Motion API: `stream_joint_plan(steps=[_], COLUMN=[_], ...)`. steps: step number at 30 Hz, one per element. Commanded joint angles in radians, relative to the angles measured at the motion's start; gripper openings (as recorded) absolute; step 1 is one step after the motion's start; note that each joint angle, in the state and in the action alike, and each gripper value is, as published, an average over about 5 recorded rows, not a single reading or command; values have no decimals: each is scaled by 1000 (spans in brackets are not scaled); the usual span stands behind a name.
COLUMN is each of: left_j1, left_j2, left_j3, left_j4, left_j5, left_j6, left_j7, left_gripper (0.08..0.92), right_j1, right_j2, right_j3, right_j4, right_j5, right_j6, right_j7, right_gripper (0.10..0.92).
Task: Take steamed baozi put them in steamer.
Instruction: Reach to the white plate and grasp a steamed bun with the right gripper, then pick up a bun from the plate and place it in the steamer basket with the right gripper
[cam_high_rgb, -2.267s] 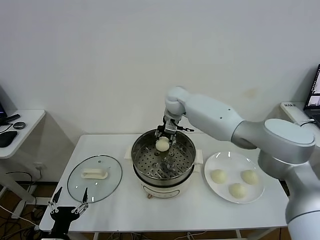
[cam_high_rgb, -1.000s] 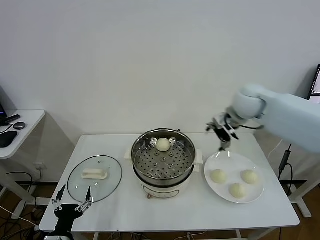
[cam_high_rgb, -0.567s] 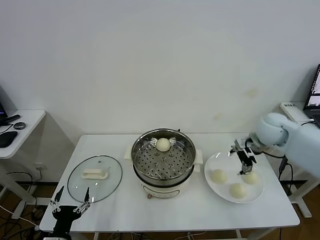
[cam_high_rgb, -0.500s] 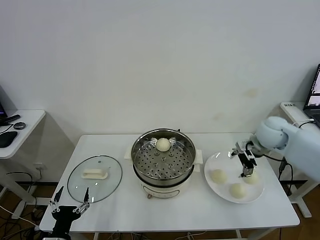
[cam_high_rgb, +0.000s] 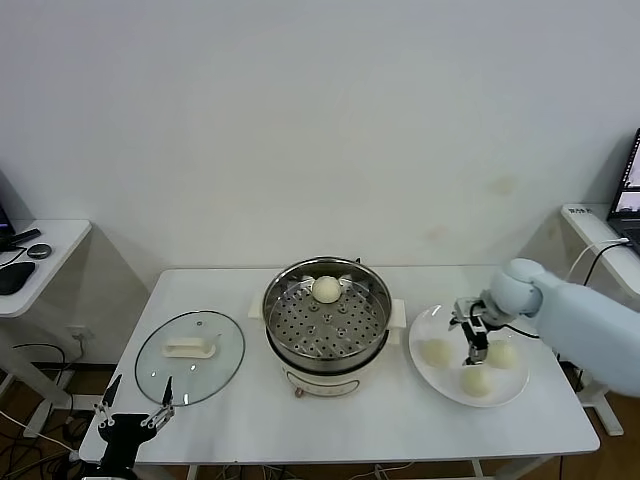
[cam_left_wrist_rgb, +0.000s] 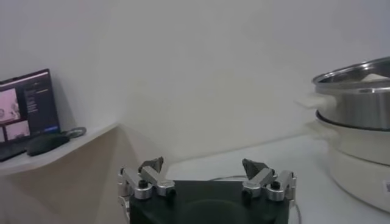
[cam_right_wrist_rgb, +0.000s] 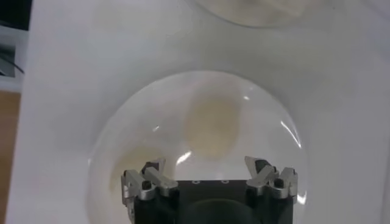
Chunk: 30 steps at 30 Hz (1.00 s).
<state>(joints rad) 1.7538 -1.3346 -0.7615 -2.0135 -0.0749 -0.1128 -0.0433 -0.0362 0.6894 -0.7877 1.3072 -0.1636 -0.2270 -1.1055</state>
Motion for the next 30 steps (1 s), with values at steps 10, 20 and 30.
stream_joint_plan(steps=[10,20,30], left_j1=[-3,0,-15], left_j2=[0,-1,8], left_j3=[-8,-8,8], left_j4=[3,-1,3], left_j5=[-3,-3,-14], left_j6=[-1,0,5], left_j7=[0,0,3], left_gripper=[823,823,823], right_j1=[-65,-34,212], right_j2=[148,101,-80], right_j3=[40,32,-61], right_j4=[-134,-84,74], right_j5=[-71,-40,127], right_j6=[-3,-48,-78], right_j7=[6,-21,-82], right_gripper=[817,577,411])
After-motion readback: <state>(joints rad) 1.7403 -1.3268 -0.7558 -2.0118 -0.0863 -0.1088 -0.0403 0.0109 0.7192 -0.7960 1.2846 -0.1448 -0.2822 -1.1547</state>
